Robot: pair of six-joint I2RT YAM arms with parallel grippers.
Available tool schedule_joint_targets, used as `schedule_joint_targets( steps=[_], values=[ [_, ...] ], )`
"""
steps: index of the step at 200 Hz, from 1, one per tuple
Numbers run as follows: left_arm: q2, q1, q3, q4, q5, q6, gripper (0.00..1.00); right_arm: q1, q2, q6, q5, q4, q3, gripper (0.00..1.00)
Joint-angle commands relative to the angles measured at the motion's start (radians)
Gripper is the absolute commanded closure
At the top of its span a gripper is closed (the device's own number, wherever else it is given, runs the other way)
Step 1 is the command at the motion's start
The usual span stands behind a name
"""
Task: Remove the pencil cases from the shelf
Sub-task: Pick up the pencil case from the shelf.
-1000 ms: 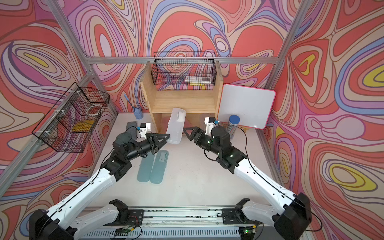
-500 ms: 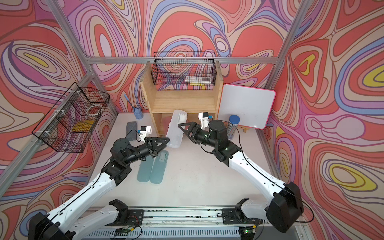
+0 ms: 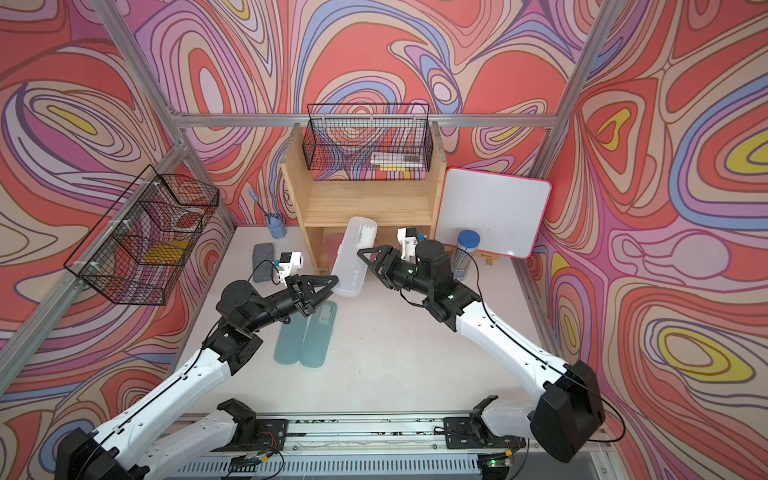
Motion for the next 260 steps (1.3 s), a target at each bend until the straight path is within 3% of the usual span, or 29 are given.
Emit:
schedule_joint_targets(
  steps=[1,31,66,76,82,116,147,181,209,260],
  values=[
    [-0.007,0.0,-0.006,0.107,0.036,-0.01,1.0,0.0,0.008,0.011,-0.03,0.1,0.002,0.41],
    [0.003,-0.001,-0.007,0.119,0.045,-0.017,1.0,0.0,0.041,0.057,-0.08,0.205,0.002,0.58],
    [0.008,-0.001,-0.007,0.117,0.042,-0.017,1.0,0.0,0.05,0.082,-0.088,0.251,-0.006,0.71],
    [0.009,-0.001,-0.007,0.115,0.039,-0.017,0.96,0.0,0.052,0.088,-0.091,0.262,-0.01,0.73],
    [0.011,-0.001,-0.007,0.113,0.039,-0.016,0.9,0.0,0.052,0.091,-0.093,0.268,-0.014,0.75],
    [-0.001,0.0,0.005,0.004,0.013,0.019,0.36,0.0,0.046,0.076,-0.097,0.262,-0.023,0.8],
    [-0.041,0.007,0.022,-0.219,-0.047,0.087,0.11,0.0,0.029,0.016,-0.081,0.182,-0.031,0.8],
    [-0.131,0.022,0.072,-0.63,-0.2,0.21,0.03,0.003,0.011,-0.116,-0.061,-0.005,-0.038,0.79],
    [-0.202,0.026,0.137,-0.955,-0.367,0.289,0.01,0.021,0.003,-0.172,-0.027,-0.055,-0.101,0.79],
    [-0.301,0.026,0.166,-1.147,-0.541,0.313,0.01,0.118,0.044,-0.177,0.077,0.042,-0.244,0.79]
  ],
)
